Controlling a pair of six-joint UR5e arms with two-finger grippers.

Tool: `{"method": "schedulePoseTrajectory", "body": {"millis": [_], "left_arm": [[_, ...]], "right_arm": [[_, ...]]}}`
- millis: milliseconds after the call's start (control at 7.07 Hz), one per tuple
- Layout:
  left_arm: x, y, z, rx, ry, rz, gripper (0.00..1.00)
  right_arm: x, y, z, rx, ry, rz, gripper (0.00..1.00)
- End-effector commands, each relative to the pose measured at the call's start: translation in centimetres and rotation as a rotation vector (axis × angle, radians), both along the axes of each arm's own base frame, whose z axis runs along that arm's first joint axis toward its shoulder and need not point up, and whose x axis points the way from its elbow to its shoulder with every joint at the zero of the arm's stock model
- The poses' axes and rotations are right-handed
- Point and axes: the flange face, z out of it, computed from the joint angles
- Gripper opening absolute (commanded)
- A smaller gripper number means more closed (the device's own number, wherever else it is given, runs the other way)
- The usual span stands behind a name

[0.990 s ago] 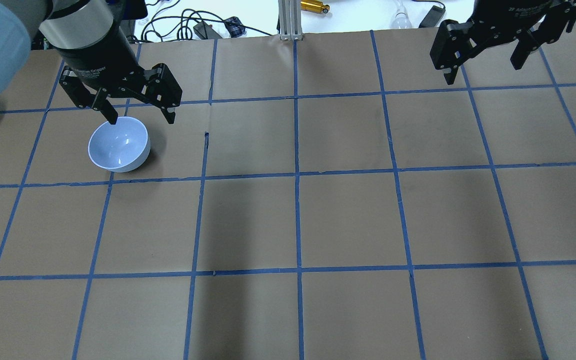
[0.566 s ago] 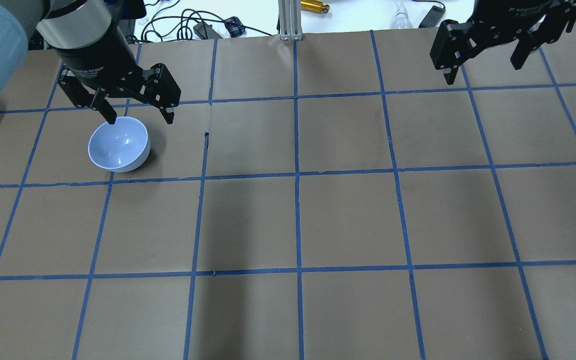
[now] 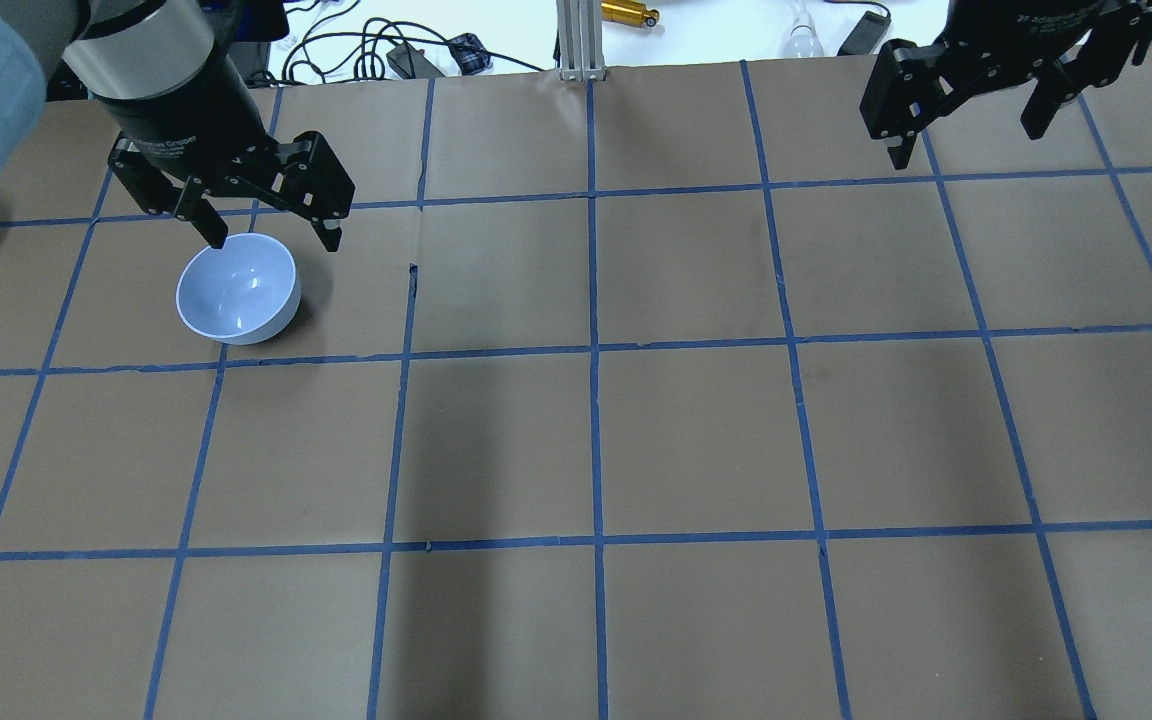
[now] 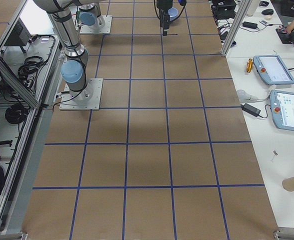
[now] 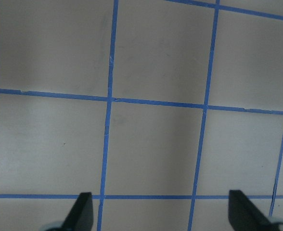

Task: Stack green bowl on blue bowl
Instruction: 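Raise the left gripper up from above the light blue bowl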

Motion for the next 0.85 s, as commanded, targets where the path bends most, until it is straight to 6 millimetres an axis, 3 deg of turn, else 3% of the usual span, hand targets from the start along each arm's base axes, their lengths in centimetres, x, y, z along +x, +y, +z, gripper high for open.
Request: {"method": "schedulePoseTrajectory", "body": {"millis": [0, 283, 424, 707], "left_arm": [[0.7, -0.2, -0.1, 0.003, 0.003, -0.006, 1.00], [3.0, -0.3, -0.5, 0.023, 0.000, -0.059, 1.00], [6.1, -0.7, -0.6, 0.036, 0.007, -0.082, 1.00], [16.2, -1.7, -2.1, 0.065, 0.037, -0.131, 1.00]], "right_arm": [[0.0, 0.0, 0.0, 0.000, 0.000, 0.000, 1.00], [0.0, 0.0, 0.0, 0.000, 0.000, 0.000, 1.00], [0.0, 0.0, 0.0, 0.000, 0.000, 0.000, 1.00], [0.0, 0.0, 0.0, 0.000, 0.000, 0.000, 1.00]]}}
